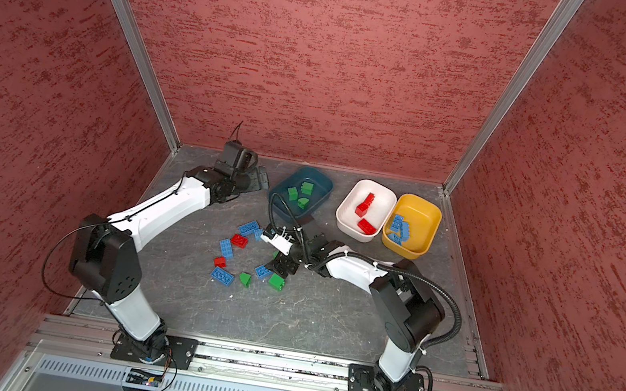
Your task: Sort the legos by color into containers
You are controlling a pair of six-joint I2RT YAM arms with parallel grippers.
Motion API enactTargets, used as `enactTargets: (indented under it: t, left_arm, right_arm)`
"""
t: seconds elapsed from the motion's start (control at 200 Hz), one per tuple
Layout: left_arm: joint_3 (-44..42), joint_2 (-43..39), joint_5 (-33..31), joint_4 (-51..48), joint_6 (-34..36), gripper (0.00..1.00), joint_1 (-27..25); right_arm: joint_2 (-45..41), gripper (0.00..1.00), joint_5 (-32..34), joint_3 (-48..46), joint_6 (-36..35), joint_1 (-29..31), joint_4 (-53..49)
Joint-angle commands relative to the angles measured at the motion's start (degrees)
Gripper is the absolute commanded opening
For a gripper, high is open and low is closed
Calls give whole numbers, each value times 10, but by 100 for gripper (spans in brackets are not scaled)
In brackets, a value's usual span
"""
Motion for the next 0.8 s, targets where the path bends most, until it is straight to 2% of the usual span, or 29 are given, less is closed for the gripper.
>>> enactTargets:
  t: [0.0,0.14,0.316,0.551,0.701,0.796]
  left_arm:
    - [-56,-38,11,8,-39,99,32]
    - [-111,-78,19,17,-55,99,60]
    - [-139,-92,27,18,-65,99,82]
    - [-145,-80,40,22,-70,99,84]
    - [-136,-62,48,21,-72,100,77]
    - [-124,-49,49,17,-72,99,68]
  right_arm:
    - [30,84,-16,42,-117,22,-77]
    - [71,80,-3,89,-160,41,-126]
    - [113,75,53,115,-189,55,-146]
    - [122,53,86,117,-181,55,-144]
    - [80,32,84,72,-154,47,-82]
    - [34,28,78,31,-119,32,-25]
